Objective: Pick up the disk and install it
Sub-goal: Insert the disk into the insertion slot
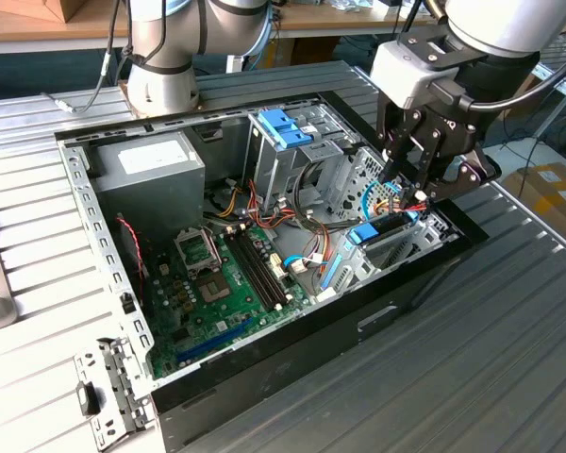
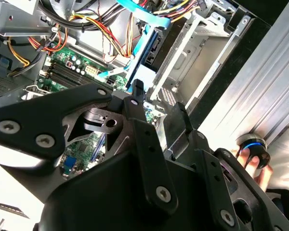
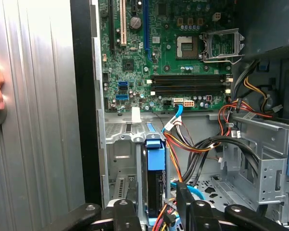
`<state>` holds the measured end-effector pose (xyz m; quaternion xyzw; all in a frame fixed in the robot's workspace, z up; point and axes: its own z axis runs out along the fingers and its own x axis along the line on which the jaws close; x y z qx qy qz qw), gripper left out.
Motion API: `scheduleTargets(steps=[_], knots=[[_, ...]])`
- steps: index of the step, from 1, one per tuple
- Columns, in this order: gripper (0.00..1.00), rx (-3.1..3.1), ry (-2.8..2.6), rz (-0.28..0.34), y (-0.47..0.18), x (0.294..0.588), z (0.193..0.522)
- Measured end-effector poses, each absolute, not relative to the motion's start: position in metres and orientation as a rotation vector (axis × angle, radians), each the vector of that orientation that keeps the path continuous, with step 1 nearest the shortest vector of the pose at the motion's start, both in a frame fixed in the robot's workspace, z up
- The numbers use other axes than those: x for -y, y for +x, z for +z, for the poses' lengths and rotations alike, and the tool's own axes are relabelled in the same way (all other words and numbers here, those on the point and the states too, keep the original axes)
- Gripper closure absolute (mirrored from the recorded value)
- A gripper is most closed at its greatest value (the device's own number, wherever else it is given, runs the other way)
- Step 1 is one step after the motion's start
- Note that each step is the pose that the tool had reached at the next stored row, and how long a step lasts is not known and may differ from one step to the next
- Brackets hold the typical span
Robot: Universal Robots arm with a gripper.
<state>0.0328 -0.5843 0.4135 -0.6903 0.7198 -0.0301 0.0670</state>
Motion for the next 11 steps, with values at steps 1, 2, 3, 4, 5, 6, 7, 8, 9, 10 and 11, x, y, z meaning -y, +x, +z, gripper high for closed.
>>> scheduleTargets(steps=[1, 2, 3, 4, 5, 6, 7, 8, 9, 10, 11], knots=[[0.55, -2.170, -2.081, -0.091, 0.0328, 0.5843, 0.4156], [0.55, -2.170, -2.081, -0.091, 0.0328, 0.5843, 0.4173], [0.55, -2.170, -2.081, -0.091, 0.0328, 0.5843, 0.4194], [0.55, -2.170, -2.081, -0.091, 0.0328, 0.5843, 0.4209], [0.55, -2.170, -2.081, -0.091, 0.0328, 0.5843, 0.4216], [0.55, -2.169, -2.081, -0.091, 0.0329, 0.5836, 0.4216], [0.55, -2.170, -2.081, -0.091, 0.0329, 0.5834, 0.4216], [0.70, -2.170, -2.081, -0.090, 0.0329, 0.5833, 0.4215], [0.70, -2.170, -2.081, -0.089, 0.0333, 0.5833, 0.4213], [0.70, -2.171, -2.082, -0.087, 0.0344, 0.5832, 0.4210], [0.82, -2.175, -2.085, -0.082, 0.0372, 0.5832, 0.4201]])
